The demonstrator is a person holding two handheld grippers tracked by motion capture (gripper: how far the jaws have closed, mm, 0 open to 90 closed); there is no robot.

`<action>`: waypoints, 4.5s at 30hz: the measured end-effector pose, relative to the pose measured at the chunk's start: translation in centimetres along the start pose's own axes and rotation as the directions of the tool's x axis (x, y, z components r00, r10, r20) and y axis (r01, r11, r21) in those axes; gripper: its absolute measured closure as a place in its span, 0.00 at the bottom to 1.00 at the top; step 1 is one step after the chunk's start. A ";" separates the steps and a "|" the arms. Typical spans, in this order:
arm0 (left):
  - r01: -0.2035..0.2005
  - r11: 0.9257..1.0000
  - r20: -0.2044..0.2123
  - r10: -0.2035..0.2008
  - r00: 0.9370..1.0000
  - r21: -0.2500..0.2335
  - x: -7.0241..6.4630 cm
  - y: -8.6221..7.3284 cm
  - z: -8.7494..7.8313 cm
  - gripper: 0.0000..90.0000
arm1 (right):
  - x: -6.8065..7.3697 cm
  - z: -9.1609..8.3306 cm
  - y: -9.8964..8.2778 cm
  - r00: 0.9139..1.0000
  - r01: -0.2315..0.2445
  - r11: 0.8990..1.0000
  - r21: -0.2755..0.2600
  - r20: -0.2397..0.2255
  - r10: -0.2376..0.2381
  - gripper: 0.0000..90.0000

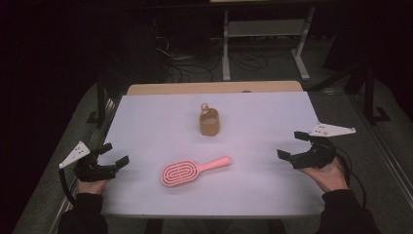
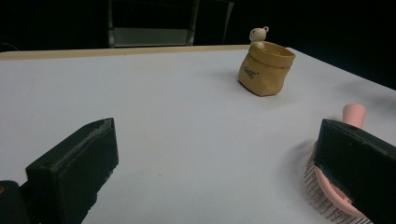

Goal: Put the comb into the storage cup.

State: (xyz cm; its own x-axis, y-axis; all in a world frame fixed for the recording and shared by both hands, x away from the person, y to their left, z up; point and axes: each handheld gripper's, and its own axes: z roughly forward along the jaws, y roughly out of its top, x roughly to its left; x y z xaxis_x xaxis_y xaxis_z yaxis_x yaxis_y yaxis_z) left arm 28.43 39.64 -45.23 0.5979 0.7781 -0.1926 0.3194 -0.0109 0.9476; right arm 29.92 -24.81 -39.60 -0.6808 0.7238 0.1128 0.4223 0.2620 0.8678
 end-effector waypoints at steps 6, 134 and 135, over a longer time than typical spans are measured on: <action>0.001 1.000 -0.001 -0.001 1.000 -0.001 0.0 0.0 0.0 0.00 | 0.2 0.4 1.4 0.999 0.035 0.999 0.025 -0.007 -0.034 0.00; 0.010 1.000 0.026 -0.010 1.000 0.001 0.2 -0.1 0.1 0.00 | 10.5 17.4 9.3 0.781 0.590 0.730 0.346 -0.474 -0.407 0.00; 0.010 1.000 0.027 -0.010 1.000 0.001 0.2 -0.1 0.1 0.00 | 10.6 17.7 9.2 0.776 0.596 0.725 0.345 -0.482 -0.407 0.00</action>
State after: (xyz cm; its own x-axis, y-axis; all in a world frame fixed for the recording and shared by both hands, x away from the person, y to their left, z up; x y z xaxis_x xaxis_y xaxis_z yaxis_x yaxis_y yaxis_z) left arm 28.59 39.70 -45.39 0.6139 0.7612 -0.2092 0.3263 -0.0033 0.9453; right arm 37.16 -3.38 -39.00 -0.9886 0.1467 -0.0326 0.1074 0.8415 0.5295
